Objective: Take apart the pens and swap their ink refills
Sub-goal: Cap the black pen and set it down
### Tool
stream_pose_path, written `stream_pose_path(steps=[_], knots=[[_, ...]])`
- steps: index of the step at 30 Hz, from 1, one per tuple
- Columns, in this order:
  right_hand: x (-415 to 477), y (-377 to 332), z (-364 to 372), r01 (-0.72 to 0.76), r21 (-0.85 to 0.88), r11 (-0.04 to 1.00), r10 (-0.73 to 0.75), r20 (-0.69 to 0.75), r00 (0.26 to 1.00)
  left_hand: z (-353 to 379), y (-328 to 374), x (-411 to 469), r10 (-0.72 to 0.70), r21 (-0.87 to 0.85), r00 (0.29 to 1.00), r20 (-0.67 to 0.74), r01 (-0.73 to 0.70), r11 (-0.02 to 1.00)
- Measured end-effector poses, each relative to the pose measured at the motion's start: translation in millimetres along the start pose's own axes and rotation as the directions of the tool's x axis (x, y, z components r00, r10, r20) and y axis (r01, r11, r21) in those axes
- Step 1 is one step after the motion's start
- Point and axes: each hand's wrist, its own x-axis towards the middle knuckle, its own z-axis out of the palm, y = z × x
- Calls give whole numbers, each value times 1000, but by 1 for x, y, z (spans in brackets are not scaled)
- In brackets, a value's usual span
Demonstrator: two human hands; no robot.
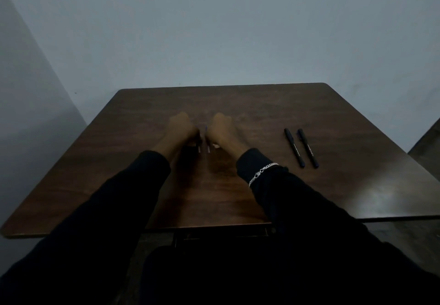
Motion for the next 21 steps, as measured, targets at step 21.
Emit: stream_pose_path(steps=[21], knots=[[-52,88,-66,-163,-193,968,149,-89,985,60,60,-36,102,-270,979,176,-52,961]])
